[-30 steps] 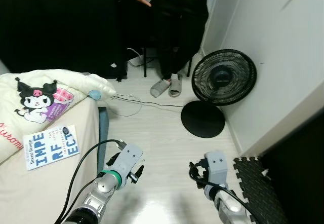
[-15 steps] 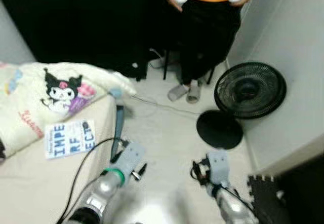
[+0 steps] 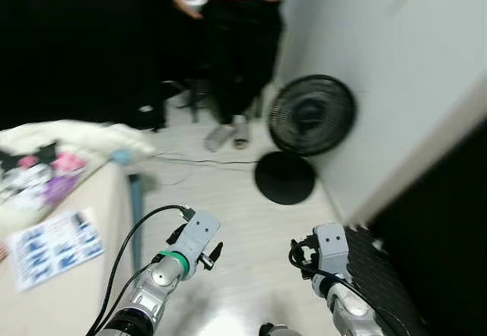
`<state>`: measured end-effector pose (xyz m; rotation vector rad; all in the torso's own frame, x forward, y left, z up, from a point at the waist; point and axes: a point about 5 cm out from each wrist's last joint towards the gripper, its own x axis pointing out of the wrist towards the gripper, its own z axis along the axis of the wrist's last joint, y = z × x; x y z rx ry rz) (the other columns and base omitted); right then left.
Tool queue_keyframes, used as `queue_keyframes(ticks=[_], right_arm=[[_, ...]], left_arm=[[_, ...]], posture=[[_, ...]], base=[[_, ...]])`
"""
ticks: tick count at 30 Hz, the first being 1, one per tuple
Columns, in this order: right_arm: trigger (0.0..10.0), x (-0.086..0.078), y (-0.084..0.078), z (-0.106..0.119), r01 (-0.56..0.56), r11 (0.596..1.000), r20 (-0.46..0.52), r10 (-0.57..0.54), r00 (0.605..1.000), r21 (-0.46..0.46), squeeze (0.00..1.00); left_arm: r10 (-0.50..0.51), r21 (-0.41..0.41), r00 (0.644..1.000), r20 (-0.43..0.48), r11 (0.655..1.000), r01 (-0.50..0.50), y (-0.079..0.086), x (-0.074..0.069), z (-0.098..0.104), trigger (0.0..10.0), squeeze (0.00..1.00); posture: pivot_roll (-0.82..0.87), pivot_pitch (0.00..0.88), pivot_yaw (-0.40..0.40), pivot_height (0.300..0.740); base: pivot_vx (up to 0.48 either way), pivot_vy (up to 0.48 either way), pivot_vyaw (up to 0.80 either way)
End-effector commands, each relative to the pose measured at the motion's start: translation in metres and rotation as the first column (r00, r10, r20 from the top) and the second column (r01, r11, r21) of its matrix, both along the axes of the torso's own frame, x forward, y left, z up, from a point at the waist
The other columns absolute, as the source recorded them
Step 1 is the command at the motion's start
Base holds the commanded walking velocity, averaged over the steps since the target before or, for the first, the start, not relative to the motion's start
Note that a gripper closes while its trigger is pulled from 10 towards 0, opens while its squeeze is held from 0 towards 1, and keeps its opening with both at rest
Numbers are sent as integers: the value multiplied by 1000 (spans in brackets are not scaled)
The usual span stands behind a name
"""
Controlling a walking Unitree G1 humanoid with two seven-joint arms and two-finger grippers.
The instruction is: Clean up the room
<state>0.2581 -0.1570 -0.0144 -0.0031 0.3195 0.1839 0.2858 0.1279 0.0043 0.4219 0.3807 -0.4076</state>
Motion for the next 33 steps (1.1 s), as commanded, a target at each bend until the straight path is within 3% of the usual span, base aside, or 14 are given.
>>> queue_keyframes(ticks=[1, 11, 25, 33], right_arm=[[10000, -4, 0, -5, 7, 1000, -23, -7, 1000, 2, 0], [10000, -4, 2, -4, -2, 1000, -17, 2, 1000, 2, 0], [10000, -4, 4, -4, -4, 1000, -11, 4, 1000, -3, 0], [10000, -4, 4, -4, 6, 1000, -8, -6, 1000, 23, 0]], left_arm=[[-4, -5, 1000, -22, 1000, 4, -1, -4, -4, 10000, 0], [-6, -9, 1000, -19, 1000, 6, 0, -3, -4, 10000, 0], [-13, -9, 1000, -15, 1000, 13, -3, -2, -3, 10000, 0], [-17, -11, 1000, -17, 1000, 17, -3, -2, -3, 10000, 0]], posture=[[16, 69, 34, 740], [17, 68, 40, 740], [15, 70, 41, 740], [15, 69, 44, 740]], base=[[0, 0, -800], [0, 0, -117], [0, 0, 653], [0, 0, 0]])
